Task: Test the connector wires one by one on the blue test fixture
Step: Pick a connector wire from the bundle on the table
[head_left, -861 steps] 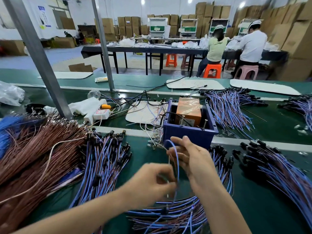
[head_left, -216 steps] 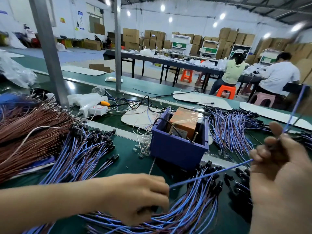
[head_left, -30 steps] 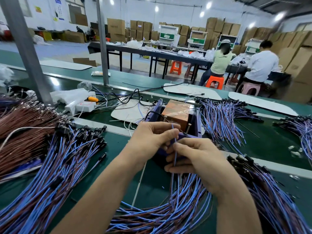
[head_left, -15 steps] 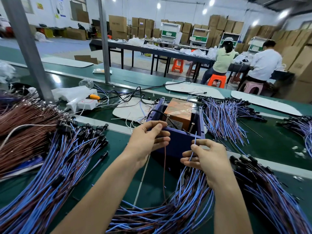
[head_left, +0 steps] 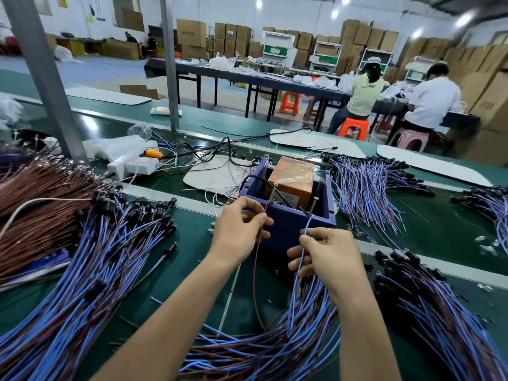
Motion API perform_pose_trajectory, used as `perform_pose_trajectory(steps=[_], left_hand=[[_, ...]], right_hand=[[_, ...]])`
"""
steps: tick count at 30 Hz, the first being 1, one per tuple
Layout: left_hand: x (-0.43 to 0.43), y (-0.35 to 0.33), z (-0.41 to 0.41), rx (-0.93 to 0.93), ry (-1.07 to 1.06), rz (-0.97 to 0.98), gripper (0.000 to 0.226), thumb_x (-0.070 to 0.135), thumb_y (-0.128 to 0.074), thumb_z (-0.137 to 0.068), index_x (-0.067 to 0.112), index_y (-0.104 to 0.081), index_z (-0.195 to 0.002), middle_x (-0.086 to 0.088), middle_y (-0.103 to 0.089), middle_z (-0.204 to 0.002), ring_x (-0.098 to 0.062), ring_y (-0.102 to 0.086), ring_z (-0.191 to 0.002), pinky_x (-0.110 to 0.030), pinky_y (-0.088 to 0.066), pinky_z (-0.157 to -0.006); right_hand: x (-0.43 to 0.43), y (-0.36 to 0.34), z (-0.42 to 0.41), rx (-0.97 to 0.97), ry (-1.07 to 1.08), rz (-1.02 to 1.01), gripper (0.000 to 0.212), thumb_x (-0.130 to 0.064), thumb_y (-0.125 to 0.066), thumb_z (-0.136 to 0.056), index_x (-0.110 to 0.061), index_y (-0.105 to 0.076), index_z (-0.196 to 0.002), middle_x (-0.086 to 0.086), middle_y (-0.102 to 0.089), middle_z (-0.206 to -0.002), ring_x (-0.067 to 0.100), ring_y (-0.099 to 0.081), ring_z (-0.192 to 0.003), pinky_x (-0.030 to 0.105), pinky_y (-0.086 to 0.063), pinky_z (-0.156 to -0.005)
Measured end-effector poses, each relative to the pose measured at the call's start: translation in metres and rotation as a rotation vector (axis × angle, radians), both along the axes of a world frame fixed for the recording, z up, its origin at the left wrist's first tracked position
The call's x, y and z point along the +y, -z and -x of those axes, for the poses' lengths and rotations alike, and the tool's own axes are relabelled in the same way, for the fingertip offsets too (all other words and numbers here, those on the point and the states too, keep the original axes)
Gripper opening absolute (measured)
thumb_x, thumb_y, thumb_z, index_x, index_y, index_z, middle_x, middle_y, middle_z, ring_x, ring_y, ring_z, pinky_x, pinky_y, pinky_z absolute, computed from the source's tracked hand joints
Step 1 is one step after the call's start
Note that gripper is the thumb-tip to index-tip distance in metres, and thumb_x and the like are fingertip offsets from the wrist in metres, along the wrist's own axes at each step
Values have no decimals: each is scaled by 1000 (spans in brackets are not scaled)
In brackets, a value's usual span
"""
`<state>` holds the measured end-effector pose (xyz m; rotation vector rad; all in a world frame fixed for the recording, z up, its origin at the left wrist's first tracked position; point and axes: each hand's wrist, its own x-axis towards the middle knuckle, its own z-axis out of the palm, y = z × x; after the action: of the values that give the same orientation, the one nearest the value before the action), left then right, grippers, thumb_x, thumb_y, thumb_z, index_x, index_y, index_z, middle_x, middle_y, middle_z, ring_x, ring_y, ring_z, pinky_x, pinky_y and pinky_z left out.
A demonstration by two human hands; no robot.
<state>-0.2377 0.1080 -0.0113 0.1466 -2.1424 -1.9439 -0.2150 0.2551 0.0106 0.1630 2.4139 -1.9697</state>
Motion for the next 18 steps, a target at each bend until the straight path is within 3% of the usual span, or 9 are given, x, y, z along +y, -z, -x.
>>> perform_pose_trajectory(steps=[5, 8, 13, 18], left_hand=[[0, -2, 1, 8, 27, -18, 24, -4, -54, -91, 14, -61, -78, -3, -69, -73, -7, -62, -52, -19, -53, -57], [-2, -3, 2, -5, 31, -5, 26, -4, -52, -91, 17, -63, -80, -2, -71, -79, -6, -64, -57, -19, -53, -62], [-6, -3, 2, 6, 49, 46, 31, -4, -52, -90, 23, -64, -82, 3, -71, -81, -5, -57, -54, -14, -47, -56], [-7, -2, 3, -6, 48, 90, 29, 1, -54, -92, 27, -64, -83, 4, -73, -87, -4, -56, -55, -13, -44, -55]], right_hand=[[16, 0, 1, 19, 3, -84, 19, -3, -54, -94, -19, -63, -92, 2, -69, -55, 12, -55, -37, 16, -36, -35], [27, 1, 2, 43, 21, -110, 18, -6, -58, -93, -20, -68, -92, 2, -70, -58, 11, -53, -45, 16, -42, -41], [36, 3, 5, 54, 48, -132, 14, -7, -60, -92, -17, -70, -95, 3, -71, -61, 9, -46, -41, 22, -42, -49], [34, 2, 4, 63, 54, -134, 14, -9, -61, -92, -19, -70, -93, 2, -71, -59, 4, -50, -43, 15, -40, -43]])
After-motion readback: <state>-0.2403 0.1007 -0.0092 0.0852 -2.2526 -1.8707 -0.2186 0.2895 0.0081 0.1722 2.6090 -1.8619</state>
